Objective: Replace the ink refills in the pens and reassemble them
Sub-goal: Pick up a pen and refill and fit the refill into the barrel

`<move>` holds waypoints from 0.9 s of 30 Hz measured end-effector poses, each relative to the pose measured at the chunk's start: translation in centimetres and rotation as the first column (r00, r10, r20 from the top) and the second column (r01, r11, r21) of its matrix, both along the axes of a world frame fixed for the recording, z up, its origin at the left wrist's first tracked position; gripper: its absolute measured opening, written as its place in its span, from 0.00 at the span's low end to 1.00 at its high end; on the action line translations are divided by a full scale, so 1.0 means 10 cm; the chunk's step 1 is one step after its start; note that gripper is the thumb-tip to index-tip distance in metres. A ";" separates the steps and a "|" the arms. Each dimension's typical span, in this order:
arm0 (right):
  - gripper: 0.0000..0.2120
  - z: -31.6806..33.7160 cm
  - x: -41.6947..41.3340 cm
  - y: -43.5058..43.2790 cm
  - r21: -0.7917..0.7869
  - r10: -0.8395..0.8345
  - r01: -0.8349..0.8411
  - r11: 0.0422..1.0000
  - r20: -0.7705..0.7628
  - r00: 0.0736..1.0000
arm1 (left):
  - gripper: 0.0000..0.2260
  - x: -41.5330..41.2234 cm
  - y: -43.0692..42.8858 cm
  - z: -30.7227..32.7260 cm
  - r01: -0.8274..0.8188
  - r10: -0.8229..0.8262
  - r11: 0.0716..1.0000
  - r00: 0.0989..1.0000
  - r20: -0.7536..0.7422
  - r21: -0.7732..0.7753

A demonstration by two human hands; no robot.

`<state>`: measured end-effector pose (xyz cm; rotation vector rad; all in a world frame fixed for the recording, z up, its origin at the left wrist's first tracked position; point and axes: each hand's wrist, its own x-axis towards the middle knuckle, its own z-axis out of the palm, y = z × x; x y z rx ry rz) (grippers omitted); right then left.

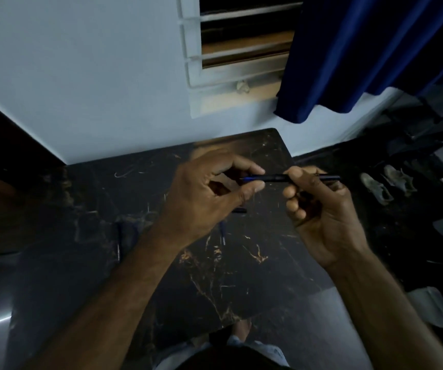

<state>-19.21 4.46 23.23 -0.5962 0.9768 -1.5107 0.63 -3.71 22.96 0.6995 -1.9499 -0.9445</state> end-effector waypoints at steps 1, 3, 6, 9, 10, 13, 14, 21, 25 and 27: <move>0.03 0.03 0.04 0.00 -0.002 -0.011 0.011 1.000 0.005 1.000 | 0.08 0.02 0.00 0.05 -0.008 0.011 0.996 1.000 0.024 -0.093; 0.06 0.11 0.12 0.01 -0.015 -0.021 0.021 1.000 0.009 1.000 | 0.08 0.06 -0.03 0.16 -0.023 0.041 0.961 0.997 0.062 -0.276; 0.09 0.22 0.23 0.02 -0.062 -0.025 0.026 0.998 0.020 0.999 | 0.08 0.12 -0.09 0.26 -0.009 0.065 0.903 0.991 0.116 -0.429; 0.08 0.32 0.32 0.01 -0.154 -0.036 0.031 0.988 -0.033 0.999 | 0.10 0.18 -0.09 0.31 -0.010 0.102 0.862 0.983 0.155 -0.507; 0.07 0.35 0.35 0.00 -0.191 -0.038 0.026 0.981 -0.060 0.997 | 0.11 0.20 -0.08 0.32 -0.016 0.107 0.860 0.983 0.148 -0.510; 0.04 0.38 0.42 -0.02 -0.273 -0.041 -0.002 0.962 -0.152 0.988 | 0.17 0.28 0.00 0.35 -0.053 0.106 0.896 0.990 0.096 -0.440; 0.04 0.37 0.44 -0.02 -0.296 -0.030 -0.026 0.955 -0.181 0.983 | 0.20 0.32 0.03 0.34 -0.069 0.106 0.917 0.991 0.075 -0.393; 0.08 0.21 0.59 0.08 -0.338 -0.012 -0.082 0.938 -0.268 0.963 | 0.26 0.48 0.13 0.18 -0.007 0.029 0.954 0.997 -0.069 0.299; 0.04 0.14 0.58 0.12 -0.302 -0.064 -0.007 0.953 -0.224 0.972 | 0.08 0.47 0.27 0.12 0.019 0.033 0.959 0.983 -0.179 0.282; 0.05 0.13 0.54 0.11 -0.261 -0.063 0.014 0.965 -0.180 0.982 | 0.05 0.43 0.32 0.09 -0.057 0.092 0.972 0.985 -0.144 0.228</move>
